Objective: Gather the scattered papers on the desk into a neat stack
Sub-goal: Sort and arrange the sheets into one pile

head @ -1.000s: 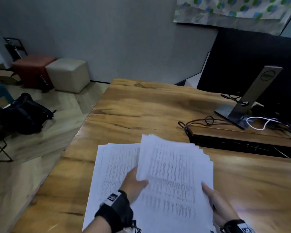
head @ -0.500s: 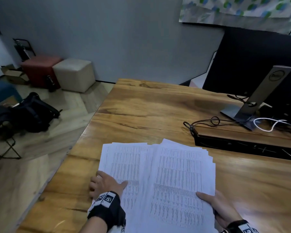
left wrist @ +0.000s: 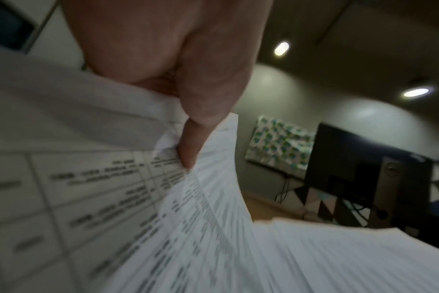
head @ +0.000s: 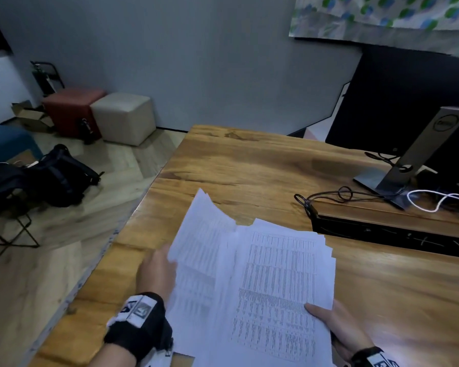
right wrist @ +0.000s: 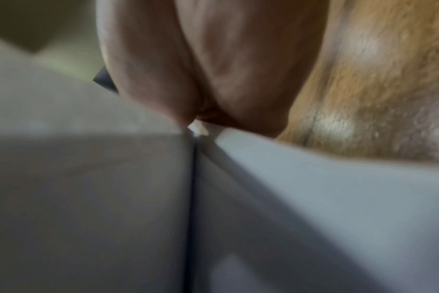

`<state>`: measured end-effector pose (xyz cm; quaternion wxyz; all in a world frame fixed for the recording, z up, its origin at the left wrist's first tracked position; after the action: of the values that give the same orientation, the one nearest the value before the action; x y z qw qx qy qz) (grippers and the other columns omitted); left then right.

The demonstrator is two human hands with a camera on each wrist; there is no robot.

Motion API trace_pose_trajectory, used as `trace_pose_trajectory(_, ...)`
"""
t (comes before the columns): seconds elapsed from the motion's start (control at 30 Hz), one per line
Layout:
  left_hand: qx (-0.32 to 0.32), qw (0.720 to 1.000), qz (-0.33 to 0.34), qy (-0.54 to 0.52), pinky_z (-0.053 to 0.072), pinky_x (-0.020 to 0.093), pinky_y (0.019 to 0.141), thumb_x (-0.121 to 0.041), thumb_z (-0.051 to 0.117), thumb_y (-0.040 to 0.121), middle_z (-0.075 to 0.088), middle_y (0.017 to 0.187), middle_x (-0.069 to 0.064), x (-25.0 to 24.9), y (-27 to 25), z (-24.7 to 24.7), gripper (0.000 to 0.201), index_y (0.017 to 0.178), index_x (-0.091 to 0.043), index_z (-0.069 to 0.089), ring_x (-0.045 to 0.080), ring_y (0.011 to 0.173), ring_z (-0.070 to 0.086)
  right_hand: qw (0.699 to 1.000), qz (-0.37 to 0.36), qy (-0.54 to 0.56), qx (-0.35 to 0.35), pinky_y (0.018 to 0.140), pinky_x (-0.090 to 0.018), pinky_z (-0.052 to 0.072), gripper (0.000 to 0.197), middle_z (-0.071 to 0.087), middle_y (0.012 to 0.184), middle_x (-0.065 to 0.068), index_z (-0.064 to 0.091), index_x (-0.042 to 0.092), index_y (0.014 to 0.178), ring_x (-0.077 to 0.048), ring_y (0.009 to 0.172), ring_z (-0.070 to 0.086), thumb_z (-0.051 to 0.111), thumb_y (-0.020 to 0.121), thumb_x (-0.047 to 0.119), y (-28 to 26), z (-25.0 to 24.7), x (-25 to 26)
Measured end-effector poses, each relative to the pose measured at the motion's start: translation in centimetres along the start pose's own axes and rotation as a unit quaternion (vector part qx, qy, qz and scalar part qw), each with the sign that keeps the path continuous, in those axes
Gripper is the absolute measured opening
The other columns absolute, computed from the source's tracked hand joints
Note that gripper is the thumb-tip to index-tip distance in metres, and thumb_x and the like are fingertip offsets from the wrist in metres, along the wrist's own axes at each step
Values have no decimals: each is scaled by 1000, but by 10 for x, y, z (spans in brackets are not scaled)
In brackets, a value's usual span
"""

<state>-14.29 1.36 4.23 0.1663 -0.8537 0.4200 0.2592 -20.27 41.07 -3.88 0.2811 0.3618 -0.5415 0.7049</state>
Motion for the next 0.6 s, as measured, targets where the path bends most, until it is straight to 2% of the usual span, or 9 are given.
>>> trace_pose_trajectory(0.03, -1, 999, 35, 14, 47, 34, 64, -5, 55, 84, 73, 83, 10, -13, 0, -16, 21, 98, -14, 69, 35, 79, 63, 1000, 0, -5, -6, 89, -55, 55, 41, 74, 111, -22, 59, -2, 125, -41, 99, 72, 67, 85, -5, 2, 0, -1)
trace_pose_trajectory(0.1, -3, 993, 98, 60, 47, 35, 63, -9, 56, 86, 73, 80, 8, -37, -2, -51, 20, 96, -17, 72, 36, 82, 65, 1000, 0, -17, -13, 82, -51, 58, 31, 75, 109, -22, 60, -1, 121, -40, 97, 73, 58, 91, -9, 4, 2, -2)
trace_pose_trajectory(0.23, -65, 976, 197, 72, 49, 35, 63, -9, 66, 83, 76, 80, 1, -79, -13, -122, 27, 94, -33, 74, 32, 81, 68, 999, 10, -32, -18, 95, -60, 51, 31, 74, 112, -22, 60, -3, 122, -42, 102, 71, 57, 92, -8, 10, 4, -5)
trace_pose_trajectory(0.33, -24, 981, 186, -37, 53, 38, 67, -13, 72, 86, 76, 81, 2, -93, -7, -143, 15, 95, -24, 76, 28, 78, 69, 999, 9, -33, -21, 93, -58, 53, 31, 74, 111, -21, 59, -3, 124, -40, 100, 72, 55, 93, -9, 11, 6, -5)
trace_pose_trajectory(0.4, 48, 973, 160, -158, 58, 38, 69, -14, 74, 85, 80, 85, 0, -96, -1, -132, 13, 97, -20, 76, 22, 77, 75, 999, 8, -27, -24, 86, -53, 57, 32, 74, 111, -22, 58, -5, 126, -39, 98, 73, 53, 94, -10, 11, 9, -6)
trace_pose_trajectory(0.47, 113, 958, 112, -237, 60, 34, 66, -13, 75, 86, 81, 83, -6, -89, 3, -97, 10, 94, -20, 75, 18, 73, 76, 1000, 16, -10, -15, 78, -49, 60, 32, 74, 109, -24, 56, -6, 126, -40, 95, 73, 51, 95, -10, 10, 13, -7)
trace_pose_trajectory(0.5, 140, 949, 79, -270, 61, 34, 65, -10, 74, 86, 81, 81, -5, -84, 2, -72, 11, 93, -19, 74, 20, 73, 76, 1000, 22, 5, -14, 74, -48, 61, 30, 74, 107, -26, 56, -7, 125, -41, 92, 74, 50, 95, -9, 10, 16, -8)
trace_pose_trajectory(0.57, 179, 936, 12, -304, 60, 38, 69, -3, 71, 86, 80, 87, 4, -66, -3, -11, 18, 99, -16, 71, 27, 79, 75, 998, 34, 47, -18, 68, -45, 62, 26, 75, 104, -25, 58, -4, 123, -39, 87, 75, 50, 100, 3, 7, 20, -7)
trace_pose_trajectory(0.6, 194, 935, -12, -298, 60, 39, 72, -1, 71, 85, 79, 93, 6, -55, -7, 20, 24, 104, -15, 68, 28, 83, 73, 996, 41, 79, -12, 74, -46, 62, 28, 75, 107, -24, 60, -1, 122, -38, 92, 75, 49, 102, 15, 2, 25, -4)
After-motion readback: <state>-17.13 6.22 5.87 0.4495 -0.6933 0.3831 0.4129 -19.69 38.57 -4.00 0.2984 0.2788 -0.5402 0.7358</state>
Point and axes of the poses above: each hand's wrist, its own y-axis towards the middle knuckle, its own z-axis out of the palm, x = y × z, the point moved 8 cm from there along y, towards the middle knuckle
